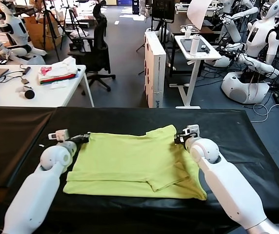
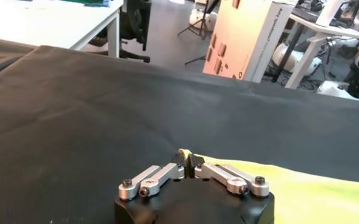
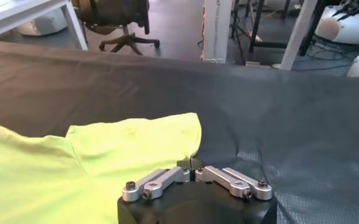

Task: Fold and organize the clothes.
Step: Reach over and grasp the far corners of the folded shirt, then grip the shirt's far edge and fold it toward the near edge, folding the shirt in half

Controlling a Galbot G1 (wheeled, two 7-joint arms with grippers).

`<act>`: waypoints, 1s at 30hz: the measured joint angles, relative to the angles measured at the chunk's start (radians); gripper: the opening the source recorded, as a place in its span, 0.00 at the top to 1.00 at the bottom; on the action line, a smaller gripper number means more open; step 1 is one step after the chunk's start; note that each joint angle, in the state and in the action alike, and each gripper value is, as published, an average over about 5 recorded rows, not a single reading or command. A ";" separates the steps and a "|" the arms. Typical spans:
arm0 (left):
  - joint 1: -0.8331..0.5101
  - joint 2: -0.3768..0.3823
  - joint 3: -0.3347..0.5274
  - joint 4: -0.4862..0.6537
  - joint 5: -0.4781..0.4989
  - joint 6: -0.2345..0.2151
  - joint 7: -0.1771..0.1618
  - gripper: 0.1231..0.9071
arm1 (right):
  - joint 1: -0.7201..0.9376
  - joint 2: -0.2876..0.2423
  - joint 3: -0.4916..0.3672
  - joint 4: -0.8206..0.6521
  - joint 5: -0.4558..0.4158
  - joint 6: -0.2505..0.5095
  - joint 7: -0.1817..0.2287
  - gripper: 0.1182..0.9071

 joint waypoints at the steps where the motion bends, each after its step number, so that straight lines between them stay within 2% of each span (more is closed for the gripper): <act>1: 0.006 0.003 -0.005 -0.011 -0.004 0.000 -0.001 0.92 | -0.009 -0.004 0.007 0.009 0.001 0.016 -0.006 0.97; 6: 0.054 0.022 -0.041 -0.083 -0.030 -0.001 -0.008 0.92 | -0.054 -0.023 0.039 0.060 0.002 0.058 -0.017 0.97; 14: 0.187 0.055 -0.131 -0.257 -0.068 -0.002 -0.015 0.92 | -0.137 -0.066 0.085 0.168 0.003 0.054 -0.013 0.97; 23: 0.326 0.056 -0.229 -0.445 -0.092 0.005 -0.032 0.92 | -0.258 -0.132 0.144 0.339 0.024 0.021 0.039 0.97; 30: 0.453 0.032 -0.296 -0.567 -0.089 0.008 -0.027 0.92 | -0.405 -0.169 0.189 0.461 0.005 0.013 0.042 0.97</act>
